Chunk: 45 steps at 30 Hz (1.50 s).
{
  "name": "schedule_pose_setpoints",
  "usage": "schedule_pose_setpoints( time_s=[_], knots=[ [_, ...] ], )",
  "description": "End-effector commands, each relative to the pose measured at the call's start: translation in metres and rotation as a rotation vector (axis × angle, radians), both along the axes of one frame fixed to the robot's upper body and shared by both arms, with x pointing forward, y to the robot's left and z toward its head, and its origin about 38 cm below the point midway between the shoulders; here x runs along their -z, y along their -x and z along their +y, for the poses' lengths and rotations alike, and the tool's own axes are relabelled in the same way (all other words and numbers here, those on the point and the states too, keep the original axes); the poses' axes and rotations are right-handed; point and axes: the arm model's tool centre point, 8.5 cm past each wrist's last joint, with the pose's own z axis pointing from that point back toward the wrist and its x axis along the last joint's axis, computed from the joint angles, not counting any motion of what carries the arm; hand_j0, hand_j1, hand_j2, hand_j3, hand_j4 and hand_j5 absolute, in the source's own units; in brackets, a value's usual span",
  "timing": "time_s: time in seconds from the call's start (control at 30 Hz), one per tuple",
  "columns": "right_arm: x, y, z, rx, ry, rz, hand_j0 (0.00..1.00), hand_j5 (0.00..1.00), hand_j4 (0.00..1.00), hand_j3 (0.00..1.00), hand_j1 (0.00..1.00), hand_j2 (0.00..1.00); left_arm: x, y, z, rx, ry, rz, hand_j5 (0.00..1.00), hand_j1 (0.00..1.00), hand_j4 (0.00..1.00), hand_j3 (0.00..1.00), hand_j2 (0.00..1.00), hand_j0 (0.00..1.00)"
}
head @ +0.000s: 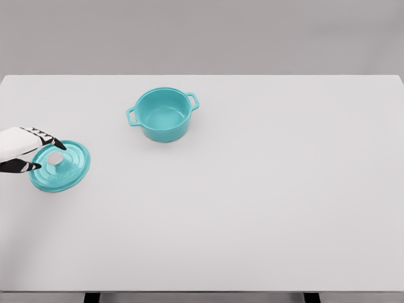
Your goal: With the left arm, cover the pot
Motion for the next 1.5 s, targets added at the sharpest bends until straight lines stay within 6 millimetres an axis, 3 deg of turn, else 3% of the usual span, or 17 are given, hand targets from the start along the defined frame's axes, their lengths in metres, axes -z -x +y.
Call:
schedule_pose_setpoints(
  time_s=[0.0, 0.27, 1.47],
  knots=[
    [0.000, 0.001, 0.000, 0.000, 0.000, 0.002, 1.00, 1.00, 1.00, 1.00, 1.00, 1.00, 0.001, 0.000, 0.001, -0.004, 0.002, 0.002, 0.73, 0.73, 0.73, 0.73, 0.73, 0.73],
    [0.000, 0.001, 0.000, 0.000, 0.000, 0.002, 1.00, 1.00, 1.00, 1.00, 1.00, 1.00, 0.005, -0.002, -0.007, 0.002, 0.027, -0.001, 0.73, 0.73, 0.73, 0.73, 0.73, 0.73],
    [0.000, 0.001, 0.000, 0.000, 0.000, 0.001, 1.00, 1.00, 1.00, 1.00, 1.00, 1.00, 0.019, -0.005, -0.009, -0.018, 0.039, 0.018, 0.70, 0.70, 0.70, 0.70, 0.70, 0.70]
  ],
)
